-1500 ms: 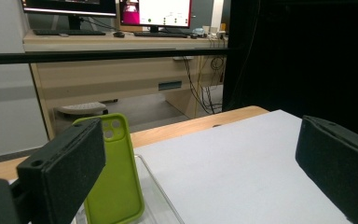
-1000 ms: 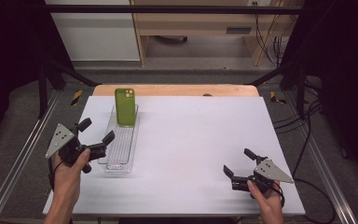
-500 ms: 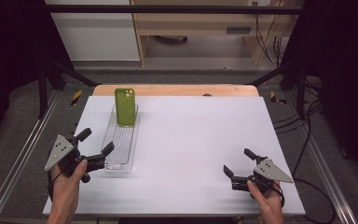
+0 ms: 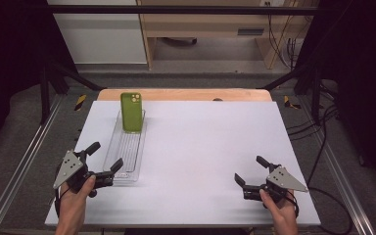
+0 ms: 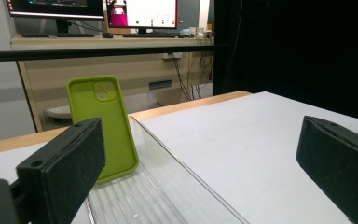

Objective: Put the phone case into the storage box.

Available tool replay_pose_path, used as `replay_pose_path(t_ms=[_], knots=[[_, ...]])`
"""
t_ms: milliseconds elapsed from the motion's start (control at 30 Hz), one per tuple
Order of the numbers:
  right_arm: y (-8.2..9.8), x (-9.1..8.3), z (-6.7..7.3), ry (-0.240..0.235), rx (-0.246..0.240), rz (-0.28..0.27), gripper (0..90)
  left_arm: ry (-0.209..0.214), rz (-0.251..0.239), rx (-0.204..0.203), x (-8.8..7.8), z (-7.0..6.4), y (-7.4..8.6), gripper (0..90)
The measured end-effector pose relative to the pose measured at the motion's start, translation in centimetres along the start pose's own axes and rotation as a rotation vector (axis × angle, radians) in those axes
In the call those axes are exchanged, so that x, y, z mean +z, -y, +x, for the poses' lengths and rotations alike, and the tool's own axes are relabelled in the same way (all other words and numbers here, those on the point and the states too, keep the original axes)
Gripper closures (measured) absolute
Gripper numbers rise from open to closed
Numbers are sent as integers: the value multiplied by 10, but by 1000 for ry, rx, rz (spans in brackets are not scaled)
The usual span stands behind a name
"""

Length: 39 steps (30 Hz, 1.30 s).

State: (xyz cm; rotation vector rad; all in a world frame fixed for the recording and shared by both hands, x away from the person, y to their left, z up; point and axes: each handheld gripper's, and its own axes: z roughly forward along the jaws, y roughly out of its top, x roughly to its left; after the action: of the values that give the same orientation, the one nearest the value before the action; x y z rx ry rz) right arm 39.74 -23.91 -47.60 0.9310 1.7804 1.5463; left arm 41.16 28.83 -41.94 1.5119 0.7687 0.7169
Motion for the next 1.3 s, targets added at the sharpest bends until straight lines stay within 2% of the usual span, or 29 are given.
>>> replay_pose_path(t_ms=[100,267,1033,1167,1300], knots=[[0,0,0,1,0,1,18,-6,7,9,-1,0,4,11],[0,0,0,0,-2,2,18,-14,13,-4,-3,2,12,11],[0,0,0,7,-28,-3,19,-14,8,16,-8,1,25,11],[0,0,-1,19,-41,-6,20,-14,7,20,-8,2,29,11],[0,1,-2,46,-62,-12,14,-25,-1,6,-7,3,31,11]])
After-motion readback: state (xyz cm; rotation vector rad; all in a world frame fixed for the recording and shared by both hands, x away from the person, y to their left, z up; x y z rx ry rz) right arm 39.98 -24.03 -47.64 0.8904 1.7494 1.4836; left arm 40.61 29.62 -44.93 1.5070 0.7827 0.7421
